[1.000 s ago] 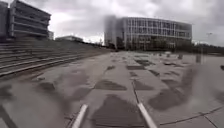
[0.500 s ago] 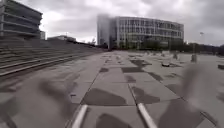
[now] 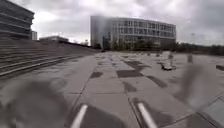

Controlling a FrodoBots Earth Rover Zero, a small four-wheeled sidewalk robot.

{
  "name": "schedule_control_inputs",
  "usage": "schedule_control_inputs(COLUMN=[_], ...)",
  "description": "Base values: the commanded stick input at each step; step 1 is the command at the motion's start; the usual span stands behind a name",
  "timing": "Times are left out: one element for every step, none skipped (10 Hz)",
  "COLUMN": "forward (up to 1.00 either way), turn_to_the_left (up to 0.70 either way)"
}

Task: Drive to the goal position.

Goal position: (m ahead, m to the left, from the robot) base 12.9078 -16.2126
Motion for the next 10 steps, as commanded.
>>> schedule_control_inputs(forward=[1.00, 1.00, 1.00, 1.00, 1.00, 1.00, 1.00, 1.00, 1.00, 1.00], turn_to_the_left=[-0.27, -0.27, -0.27, -0.27, -0.27, -0.27, -0.27, -0.27, -0.27, -0.27])
